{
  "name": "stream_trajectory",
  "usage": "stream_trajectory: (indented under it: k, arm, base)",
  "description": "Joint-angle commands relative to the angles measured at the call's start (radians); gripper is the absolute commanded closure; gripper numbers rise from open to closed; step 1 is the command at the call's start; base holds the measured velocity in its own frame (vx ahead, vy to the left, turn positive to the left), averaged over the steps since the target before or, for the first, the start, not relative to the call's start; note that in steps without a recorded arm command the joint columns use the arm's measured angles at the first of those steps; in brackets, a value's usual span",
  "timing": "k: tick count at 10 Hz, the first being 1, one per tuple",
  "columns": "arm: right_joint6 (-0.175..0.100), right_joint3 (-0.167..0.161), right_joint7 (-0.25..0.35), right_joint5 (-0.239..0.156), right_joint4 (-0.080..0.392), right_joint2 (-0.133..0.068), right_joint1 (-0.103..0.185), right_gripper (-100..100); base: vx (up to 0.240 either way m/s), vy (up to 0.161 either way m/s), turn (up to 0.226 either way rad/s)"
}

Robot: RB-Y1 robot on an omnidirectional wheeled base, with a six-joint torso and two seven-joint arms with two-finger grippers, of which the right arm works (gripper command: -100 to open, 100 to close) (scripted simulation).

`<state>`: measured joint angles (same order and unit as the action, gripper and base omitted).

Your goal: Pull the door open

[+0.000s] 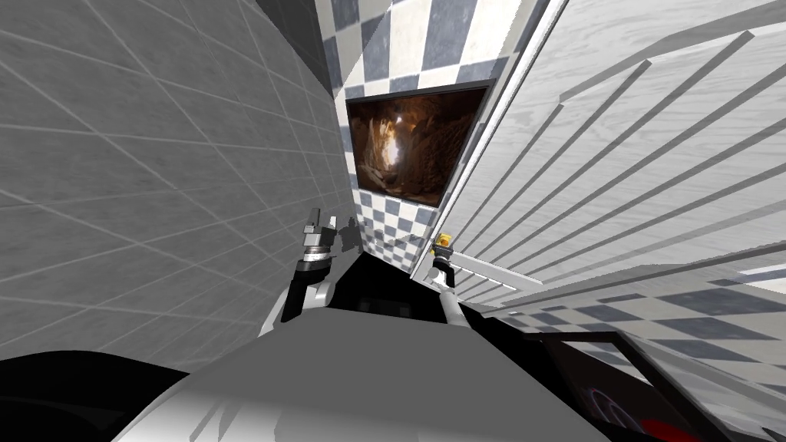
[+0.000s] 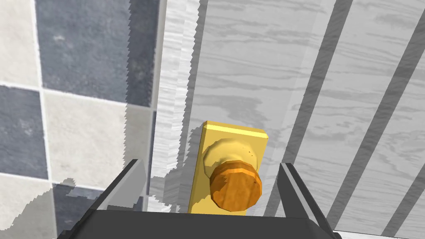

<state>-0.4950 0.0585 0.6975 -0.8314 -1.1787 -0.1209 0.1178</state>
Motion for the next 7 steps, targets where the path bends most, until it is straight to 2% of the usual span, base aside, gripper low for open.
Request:
stream_trajectory:
  k: [1, 7]
  arm:
    - [0.004, 0.004, 0.019, -0.019, 0.028, -0.001, 0.019, -100]
    - [0.013, 0.016, 0.088, -0.093, 0.134, 0.008, 0.081, -100]
  base:
    - [-0.113, -0.029, 0.076]
    - [-0.135, -0.043, 0.079]
